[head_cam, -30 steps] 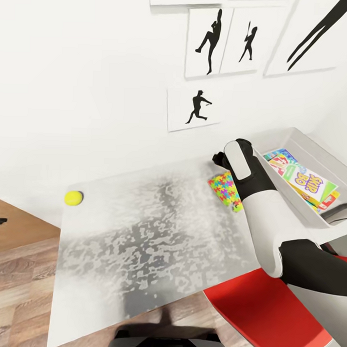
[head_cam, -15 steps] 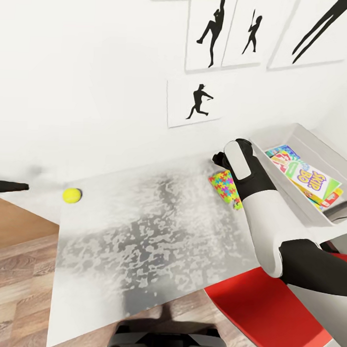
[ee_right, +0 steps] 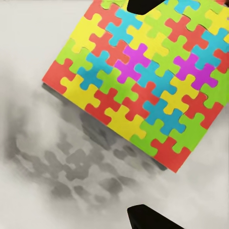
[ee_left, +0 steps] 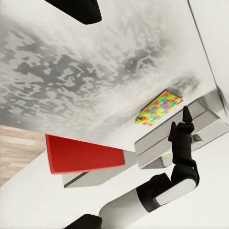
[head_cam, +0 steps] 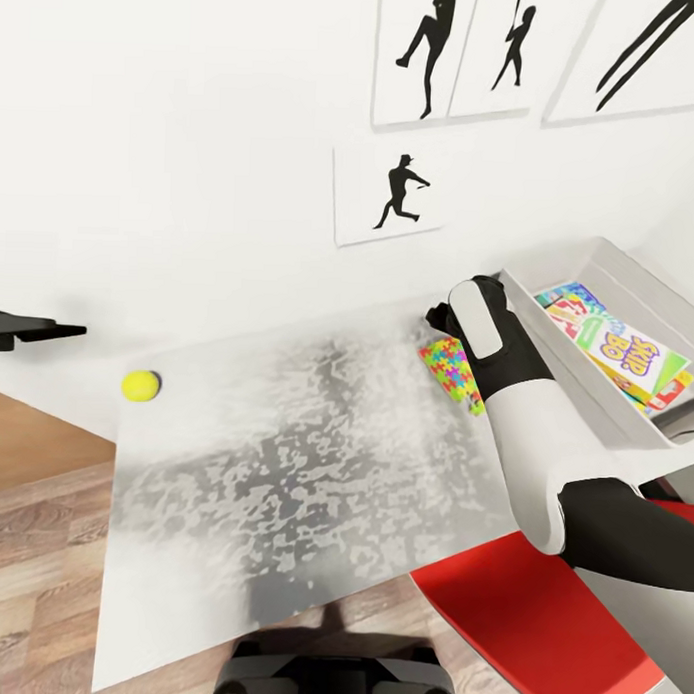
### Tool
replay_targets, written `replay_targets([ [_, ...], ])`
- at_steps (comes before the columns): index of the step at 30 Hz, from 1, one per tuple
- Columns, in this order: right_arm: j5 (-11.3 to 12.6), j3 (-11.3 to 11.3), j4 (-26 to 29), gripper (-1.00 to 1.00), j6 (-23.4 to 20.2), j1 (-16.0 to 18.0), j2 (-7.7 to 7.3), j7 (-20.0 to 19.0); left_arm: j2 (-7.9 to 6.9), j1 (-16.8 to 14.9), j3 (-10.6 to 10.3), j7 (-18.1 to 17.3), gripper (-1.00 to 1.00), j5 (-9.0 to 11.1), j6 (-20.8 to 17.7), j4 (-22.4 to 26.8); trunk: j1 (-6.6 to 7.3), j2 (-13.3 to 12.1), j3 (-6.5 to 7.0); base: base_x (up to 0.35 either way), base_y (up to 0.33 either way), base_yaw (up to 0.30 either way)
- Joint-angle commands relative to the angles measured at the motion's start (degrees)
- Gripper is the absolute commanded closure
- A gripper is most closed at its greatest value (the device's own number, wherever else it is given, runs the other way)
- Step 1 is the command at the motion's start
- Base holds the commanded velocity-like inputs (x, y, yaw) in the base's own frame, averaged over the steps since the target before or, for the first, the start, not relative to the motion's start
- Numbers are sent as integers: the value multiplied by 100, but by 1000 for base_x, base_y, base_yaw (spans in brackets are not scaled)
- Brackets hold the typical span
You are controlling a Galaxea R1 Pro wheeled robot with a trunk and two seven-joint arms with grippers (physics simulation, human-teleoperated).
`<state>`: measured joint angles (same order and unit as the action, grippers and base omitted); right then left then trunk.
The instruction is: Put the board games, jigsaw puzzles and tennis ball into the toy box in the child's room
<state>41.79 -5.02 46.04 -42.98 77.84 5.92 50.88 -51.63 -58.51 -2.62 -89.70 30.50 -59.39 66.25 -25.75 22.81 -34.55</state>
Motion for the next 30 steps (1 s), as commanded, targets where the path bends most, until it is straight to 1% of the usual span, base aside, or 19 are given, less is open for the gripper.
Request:
replay_targets([
  [1,49,-12,9,-100,-16,19,-3,70,-1,-10,-19,-30,-100,25,-61,6,-3,11,-18,0,0,0],
  [3,49,-16,14,-100,-17,76,-3,83,44,-10,-19,-30,-100,46,-61,69,-3,11,-37,0,0,0],
  [5,49,-20,17,-100,-17,127,-3,90,193,-22,-22,-30,-100,53,-61,175,-3,11,-56,0,0,0],
  [7,49,-23,18,-100,-21,164,-3,95,441,-103,-26,-30,-100,35,-61,271,-3,11,-75,0,0,0],
  [8,49,-24,19,-100,-23,178,-3,96,537,-173,-26,-30,-100,21,-61,292,-3,11,-84,0,0,0],
  [9,49,-21,19,-100,-24,187,-3,97,602,-240,-30,-30,-100,7,-61,305,-3,11,-94,0,0,0],
  [11,49,-19,19,-100,-28,203,-3,99,658,-326,-33,-30,-100,-5,-61,316,-3,11,-112,0,0,0],
  [14,49,-17,19,-100,-82,241,-3,101,695,-456,-36,-30,-100,-14,-61,315,-3,11,-141,0,0,0],
  [17,49,-22,19,-100,-141,273,-3,104,706,-511,-36,-30,-100,-16,-61,303,-3,11,-169,0,0,0],
  [21,49,-18,19,-100,-168,304,-3,106,675,-533,-35,-30,-100,-17,-61,297,-3,11,-207,0,0,0],
  [30,24,-33,17,-100,-187,527,-11,108,636,-538,-37,-30,-100,-31,-61,300,-3,11,-291,0,0,0],
])
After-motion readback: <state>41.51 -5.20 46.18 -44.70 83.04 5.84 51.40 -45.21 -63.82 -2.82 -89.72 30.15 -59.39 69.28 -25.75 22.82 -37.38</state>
